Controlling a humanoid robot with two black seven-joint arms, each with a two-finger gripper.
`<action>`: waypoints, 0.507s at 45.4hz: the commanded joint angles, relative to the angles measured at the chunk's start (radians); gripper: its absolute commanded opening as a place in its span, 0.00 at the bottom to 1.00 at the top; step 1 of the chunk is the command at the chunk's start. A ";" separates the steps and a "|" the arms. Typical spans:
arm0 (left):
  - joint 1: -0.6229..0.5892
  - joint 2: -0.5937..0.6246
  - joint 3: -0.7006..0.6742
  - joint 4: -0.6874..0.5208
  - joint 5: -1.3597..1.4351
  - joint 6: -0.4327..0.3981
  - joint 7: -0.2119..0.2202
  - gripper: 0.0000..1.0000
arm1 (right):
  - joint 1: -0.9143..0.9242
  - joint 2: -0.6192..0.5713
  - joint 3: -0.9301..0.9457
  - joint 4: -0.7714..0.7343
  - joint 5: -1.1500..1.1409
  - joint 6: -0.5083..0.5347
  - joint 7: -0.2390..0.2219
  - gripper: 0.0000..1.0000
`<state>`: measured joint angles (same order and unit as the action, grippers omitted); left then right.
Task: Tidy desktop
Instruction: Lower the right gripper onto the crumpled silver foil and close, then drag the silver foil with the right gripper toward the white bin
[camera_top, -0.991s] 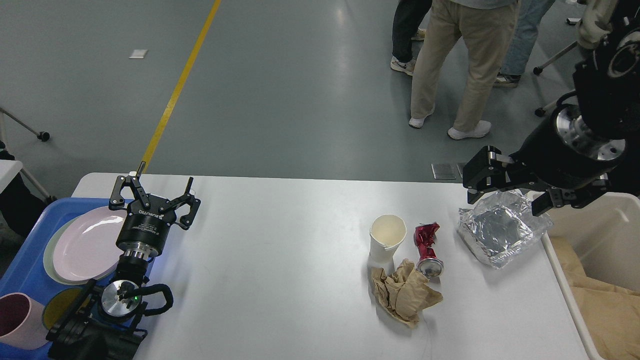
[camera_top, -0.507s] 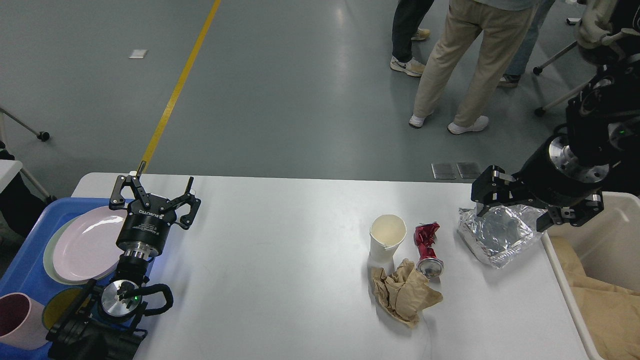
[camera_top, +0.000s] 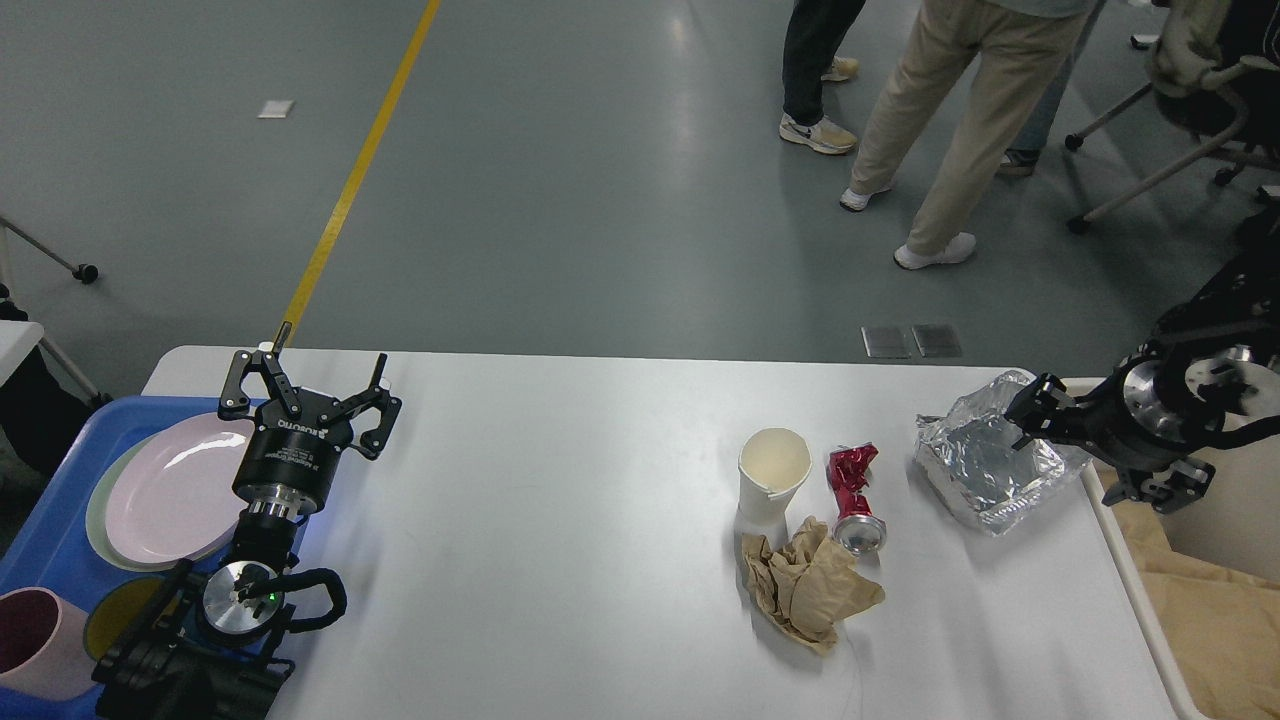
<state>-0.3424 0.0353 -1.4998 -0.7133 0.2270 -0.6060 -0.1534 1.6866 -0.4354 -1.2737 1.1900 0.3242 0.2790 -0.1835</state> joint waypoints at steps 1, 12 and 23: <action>0.000 0.000 0.001 0.000 0.000 0.000 0.000 0.97 | -0.200 0.010 0.048 -0.180 0.004 -0.064 -0.001 0.95; 0.000 0.000 0.001 0.000 0.000 0.000 0.000 0.97 | -0.399 0.050 0.097 -0.372 0.003 -0.167 0.001 0.96; -0.001 0.000 0.000 0.000 0.000 0.000 -0.002 0.97 | -0.616 0.096 0.292 -0.635 0.003 -0.178 0.001 0.96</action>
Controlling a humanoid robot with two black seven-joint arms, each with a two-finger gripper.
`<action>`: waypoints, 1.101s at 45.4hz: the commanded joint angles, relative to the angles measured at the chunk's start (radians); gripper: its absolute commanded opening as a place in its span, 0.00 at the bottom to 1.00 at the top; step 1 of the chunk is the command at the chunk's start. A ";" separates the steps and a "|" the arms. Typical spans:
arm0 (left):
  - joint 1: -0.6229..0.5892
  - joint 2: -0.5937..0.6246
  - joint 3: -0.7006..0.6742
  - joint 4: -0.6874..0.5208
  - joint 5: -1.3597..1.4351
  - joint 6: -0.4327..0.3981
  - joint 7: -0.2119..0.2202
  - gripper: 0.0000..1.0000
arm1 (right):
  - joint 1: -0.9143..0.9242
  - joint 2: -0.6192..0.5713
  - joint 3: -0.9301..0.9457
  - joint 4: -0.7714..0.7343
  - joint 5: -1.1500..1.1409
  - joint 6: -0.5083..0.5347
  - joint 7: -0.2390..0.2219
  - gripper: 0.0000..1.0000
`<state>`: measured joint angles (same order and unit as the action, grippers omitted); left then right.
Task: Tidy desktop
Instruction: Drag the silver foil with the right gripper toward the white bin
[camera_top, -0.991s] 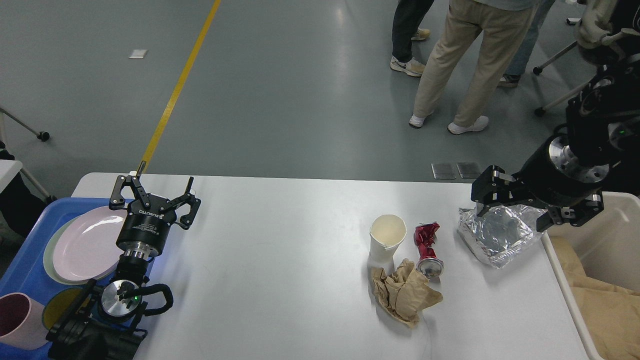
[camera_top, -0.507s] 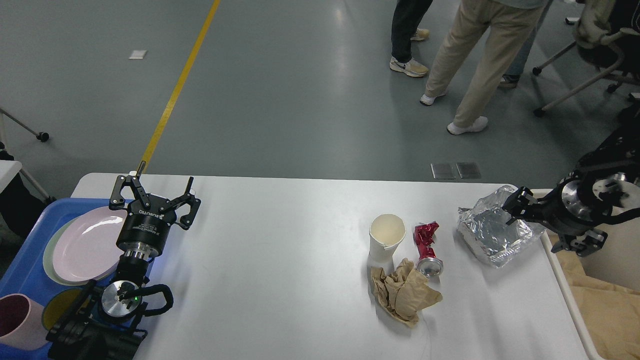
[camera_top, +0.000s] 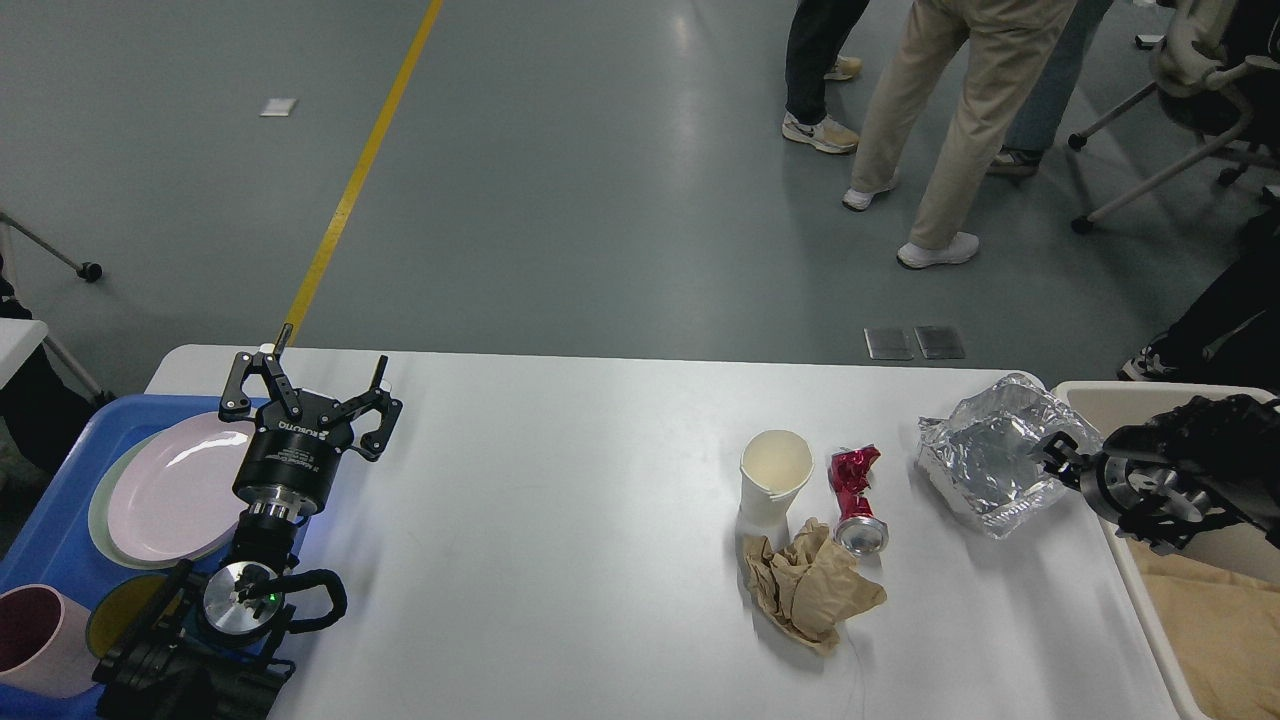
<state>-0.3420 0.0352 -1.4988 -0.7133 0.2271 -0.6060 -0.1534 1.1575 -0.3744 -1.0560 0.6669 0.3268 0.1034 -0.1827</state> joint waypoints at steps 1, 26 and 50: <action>-0.002 0.000 -0.001 0.000 0.000 0.000 -0.002 0.97 | -0.102 0.041 0.086 -0.133 0.000 -0.002 0.000 0.96; -0.002 0.000 -0.001 0.000 0.000 0.000 -0.002 0.97 | -0.285 0.152 0.148 -0.391 -0.008 -0.017 0.000 0.90; -0.002 0.000 -0.001 0.000 0.000 0.000 -0.002 0.97 | -0.308 0.164 0.154 -0.392 -0.008 -0.083 -0.008 0.00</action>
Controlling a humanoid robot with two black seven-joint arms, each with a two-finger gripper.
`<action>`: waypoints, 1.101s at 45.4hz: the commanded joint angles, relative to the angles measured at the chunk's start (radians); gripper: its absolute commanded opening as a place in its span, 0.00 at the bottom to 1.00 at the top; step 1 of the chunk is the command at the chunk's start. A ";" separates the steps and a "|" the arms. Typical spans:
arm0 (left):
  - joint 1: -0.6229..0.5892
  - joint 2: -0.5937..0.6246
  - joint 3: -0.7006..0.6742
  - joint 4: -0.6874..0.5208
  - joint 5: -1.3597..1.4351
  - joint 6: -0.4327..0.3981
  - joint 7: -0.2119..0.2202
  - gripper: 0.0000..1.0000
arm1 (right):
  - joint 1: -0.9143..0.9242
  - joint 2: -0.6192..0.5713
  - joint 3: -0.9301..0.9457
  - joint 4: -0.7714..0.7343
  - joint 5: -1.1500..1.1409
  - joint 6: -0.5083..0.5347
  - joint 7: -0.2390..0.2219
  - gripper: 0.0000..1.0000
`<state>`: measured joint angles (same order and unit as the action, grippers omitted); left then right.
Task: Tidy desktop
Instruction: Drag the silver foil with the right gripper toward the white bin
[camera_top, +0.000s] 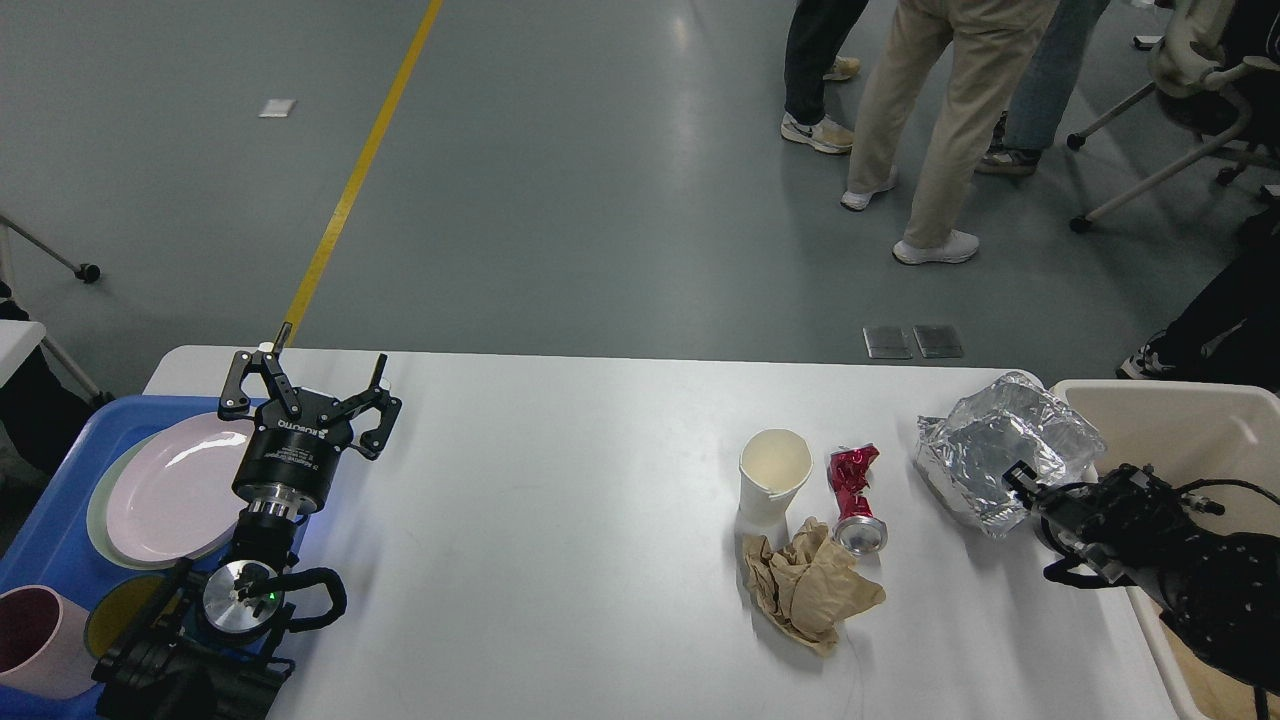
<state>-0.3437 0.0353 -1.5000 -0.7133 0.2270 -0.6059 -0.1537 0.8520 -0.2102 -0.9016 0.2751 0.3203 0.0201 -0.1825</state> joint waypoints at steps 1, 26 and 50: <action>0.000 0.000 0.000 0.000 0.000 0.000 0.000 0.97 | -0.002 0.000 0.000 0.000 -0.001 0.000 -0.012 0.00; 0.000 0.000 0.000 0.000 0.000 0.000 0.000 0.97 | 0.004 -0.003 0.000 0.003 -0.001 0.000 -0.041 0.00; 0.000 0.000 0.000 0.000 0.000 0.000 0.000 0.97 | 0.321 -0.265 -0.026 0.420 -0.020 0.053 -0.063 0.00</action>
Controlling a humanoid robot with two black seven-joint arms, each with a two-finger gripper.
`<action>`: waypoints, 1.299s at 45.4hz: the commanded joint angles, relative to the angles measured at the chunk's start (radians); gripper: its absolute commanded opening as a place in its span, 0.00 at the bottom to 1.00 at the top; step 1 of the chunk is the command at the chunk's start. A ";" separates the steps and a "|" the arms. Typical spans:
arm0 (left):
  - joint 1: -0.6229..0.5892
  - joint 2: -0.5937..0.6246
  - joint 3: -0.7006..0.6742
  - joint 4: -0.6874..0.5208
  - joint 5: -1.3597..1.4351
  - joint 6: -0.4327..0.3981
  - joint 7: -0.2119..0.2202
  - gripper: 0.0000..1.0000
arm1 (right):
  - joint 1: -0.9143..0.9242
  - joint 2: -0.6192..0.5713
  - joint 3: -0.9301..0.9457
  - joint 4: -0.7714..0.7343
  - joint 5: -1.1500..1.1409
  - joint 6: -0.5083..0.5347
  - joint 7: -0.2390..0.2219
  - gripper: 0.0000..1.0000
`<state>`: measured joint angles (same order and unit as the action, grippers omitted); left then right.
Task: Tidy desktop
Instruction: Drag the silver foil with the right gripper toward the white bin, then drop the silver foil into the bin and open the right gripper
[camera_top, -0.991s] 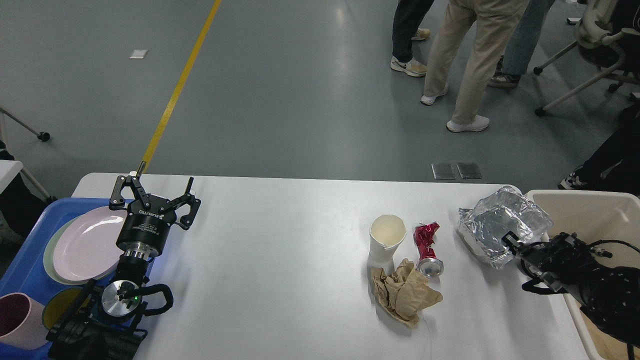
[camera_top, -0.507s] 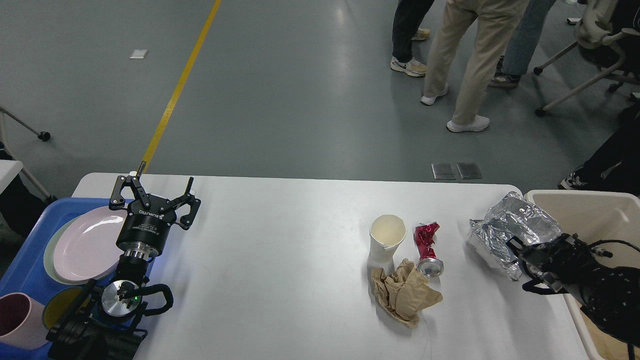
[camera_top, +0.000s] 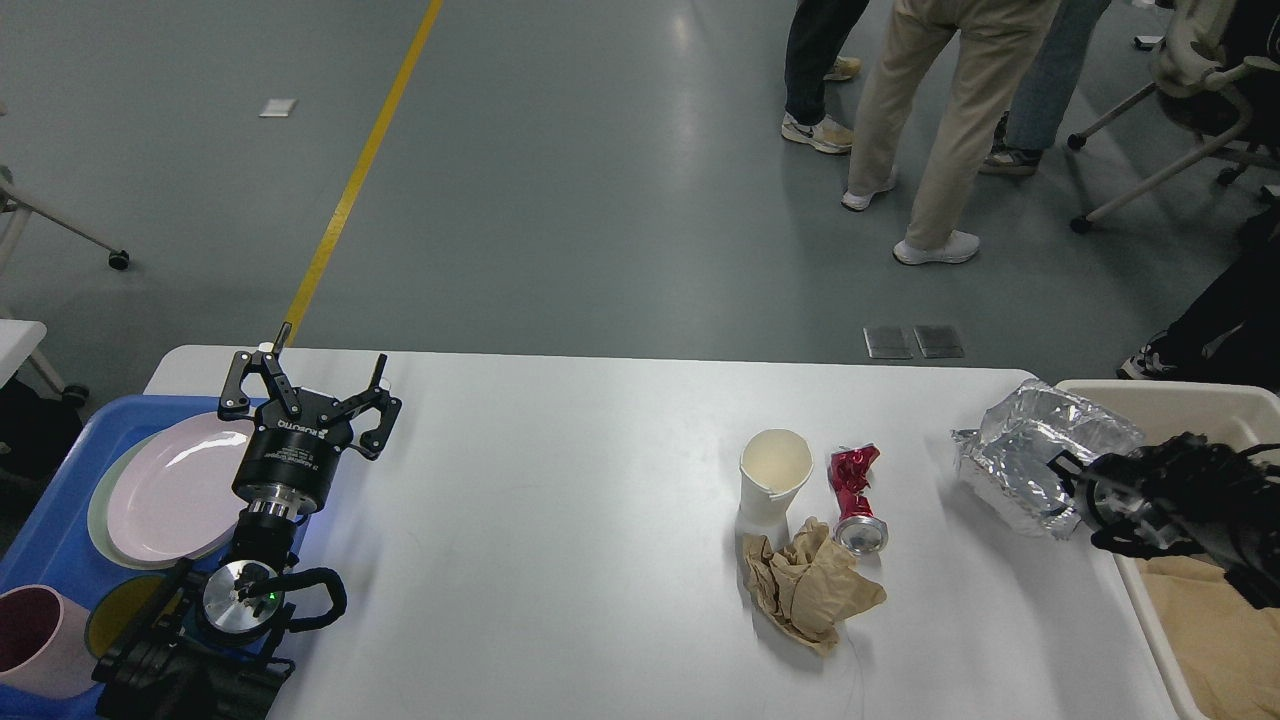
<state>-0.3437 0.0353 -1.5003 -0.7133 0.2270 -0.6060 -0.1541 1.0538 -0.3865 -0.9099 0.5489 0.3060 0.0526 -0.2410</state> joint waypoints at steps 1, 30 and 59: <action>0.000 0.000 0.000 0.000 0.000 0.000 -0.001 0.97 | 0.145 -0.107 -0.026 0.172 -0.011 0.032 -0.004 0.00; 0.000 0.000 0.000 0.000 0.000 0.000 0.001 0.97 | 1.044 -0.319 -0.613 0.862 -0.044 0.444 -0.011 0.00; 0.002 0.000 0.000 0.000 0.000 0.000 0.001 0.97 | 0.836 -0.607 -0.546 0.573 -0.134 0.352 -0.003 0.00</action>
<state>-0.3436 0.0353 -1.4998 -0.7133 0.2270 -0.6059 -0.1537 2.0415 -0.9364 -1.5475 1.2625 0.1784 0.4090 -0.2494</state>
